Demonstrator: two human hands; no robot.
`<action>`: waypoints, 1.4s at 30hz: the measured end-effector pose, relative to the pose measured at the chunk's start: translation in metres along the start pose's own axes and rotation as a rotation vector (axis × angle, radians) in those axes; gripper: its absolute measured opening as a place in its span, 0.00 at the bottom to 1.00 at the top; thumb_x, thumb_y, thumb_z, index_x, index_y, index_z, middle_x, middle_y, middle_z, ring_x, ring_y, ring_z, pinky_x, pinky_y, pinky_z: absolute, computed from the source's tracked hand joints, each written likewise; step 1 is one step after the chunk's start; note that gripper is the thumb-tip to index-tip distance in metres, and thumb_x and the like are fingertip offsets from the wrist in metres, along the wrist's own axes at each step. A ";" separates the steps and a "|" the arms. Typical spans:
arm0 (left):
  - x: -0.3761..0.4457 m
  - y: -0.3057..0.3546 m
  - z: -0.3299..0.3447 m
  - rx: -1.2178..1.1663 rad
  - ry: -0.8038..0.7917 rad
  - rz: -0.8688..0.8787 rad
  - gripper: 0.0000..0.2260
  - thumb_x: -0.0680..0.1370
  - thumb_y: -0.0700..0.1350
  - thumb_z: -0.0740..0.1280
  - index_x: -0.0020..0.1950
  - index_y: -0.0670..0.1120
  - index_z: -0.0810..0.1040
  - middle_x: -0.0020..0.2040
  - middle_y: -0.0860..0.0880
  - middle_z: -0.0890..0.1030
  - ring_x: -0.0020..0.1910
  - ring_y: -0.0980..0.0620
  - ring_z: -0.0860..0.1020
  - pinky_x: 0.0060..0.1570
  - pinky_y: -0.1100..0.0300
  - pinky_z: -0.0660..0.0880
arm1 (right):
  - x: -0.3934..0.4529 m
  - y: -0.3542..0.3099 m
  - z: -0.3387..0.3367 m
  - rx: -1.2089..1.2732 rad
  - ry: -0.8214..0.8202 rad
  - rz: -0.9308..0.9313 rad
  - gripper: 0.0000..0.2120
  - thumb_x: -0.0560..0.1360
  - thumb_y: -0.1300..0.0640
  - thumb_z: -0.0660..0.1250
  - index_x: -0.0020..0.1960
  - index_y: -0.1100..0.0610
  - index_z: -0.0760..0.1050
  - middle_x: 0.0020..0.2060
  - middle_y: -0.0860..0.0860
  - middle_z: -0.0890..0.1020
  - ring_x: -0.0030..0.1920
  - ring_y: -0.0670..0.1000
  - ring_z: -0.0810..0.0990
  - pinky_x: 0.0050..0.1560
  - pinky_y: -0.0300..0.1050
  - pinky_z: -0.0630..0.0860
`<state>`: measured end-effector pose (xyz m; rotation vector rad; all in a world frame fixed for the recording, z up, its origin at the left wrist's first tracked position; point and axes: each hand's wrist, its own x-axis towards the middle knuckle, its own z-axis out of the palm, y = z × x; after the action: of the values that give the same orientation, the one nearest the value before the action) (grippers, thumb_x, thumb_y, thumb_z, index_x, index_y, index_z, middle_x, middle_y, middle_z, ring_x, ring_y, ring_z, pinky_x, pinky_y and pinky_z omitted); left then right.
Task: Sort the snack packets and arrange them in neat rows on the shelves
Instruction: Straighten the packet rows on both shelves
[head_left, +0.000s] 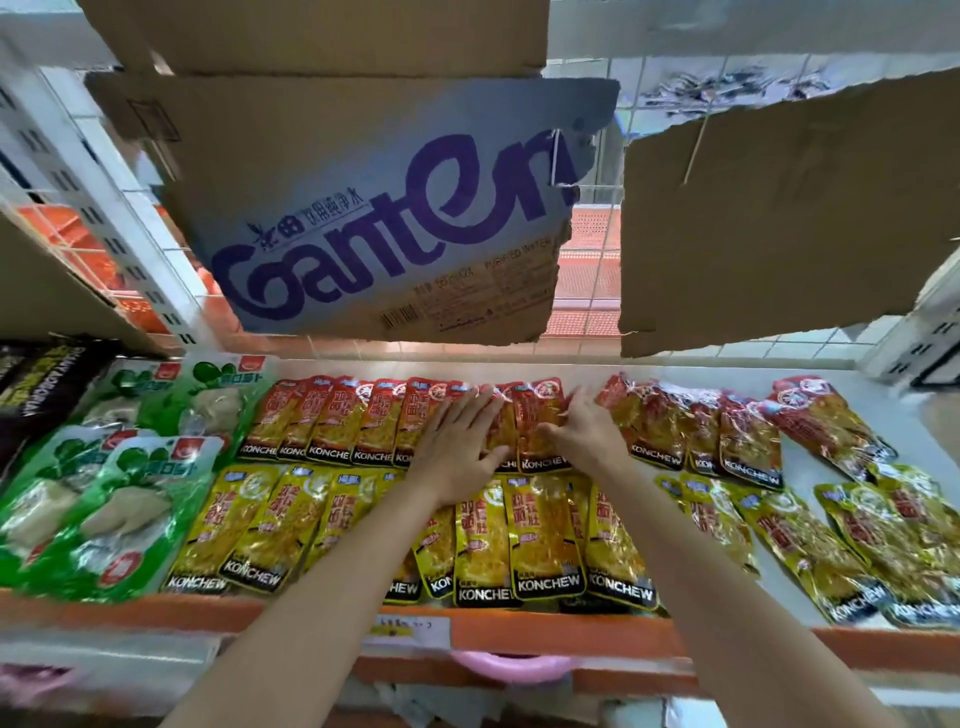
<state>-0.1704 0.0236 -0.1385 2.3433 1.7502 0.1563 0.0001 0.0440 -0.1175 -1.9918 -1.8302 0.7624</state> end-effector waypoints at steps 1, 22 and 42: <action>0.000 -0.001 -0.001 0.004 0.003 0.001 0.29 0.80 0.56 0.53 0.77 0.51 0.45 0.77 0.54 0.42 0.75 0.56 0.39 0.71 0.57 0.33 | -0.001 -0.002 -0.001 -0.082 0.011 -0.011 0.22 0.75 0.50 0.66 0.62 0.60 0.63 0.57 0.59 0.77 0.58 0.59 0.76 0.55 0.52 0.74; 0.003 -0.006 0.006 -0.046 0.011 0.030 0.29 0.80 0.57 0.51 0.77 0.51 0.43 0.77 0.53 0.41 0.75 0.55 0.38 0.72 0.54 0.33 | 0.013 0.030 -0.040 -0.020 -0.001 0.395 0.28 0.67 0.51 0.76 0.58 0.66 0.70 0.50 0.57 0.78 0.52 0.57 0.78 0.50 0.48 0.76; 0.017 0.034 0.007 -0.030 -0.029 0.050 0.31 0.80 0.59 0.53 0.77 0.50 0.45 0.78 0.52 0.41 0.75 0.54 0.38 0.73 0.51 0.36 | 0.003 0.032 -0.045 0.159 0.118 0.338 0.20 0.66 0.57 0.75 0.51 0.62 0.69 0.46 0.58 0.77 0.49 0.57 0.78 0.48 0.52 0.78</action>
<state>-0.1318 0.0300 -0.1379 2.3565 1.6657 0.1548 0.0530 0.0483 -0.1004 -2.2148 -1.3397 0.8333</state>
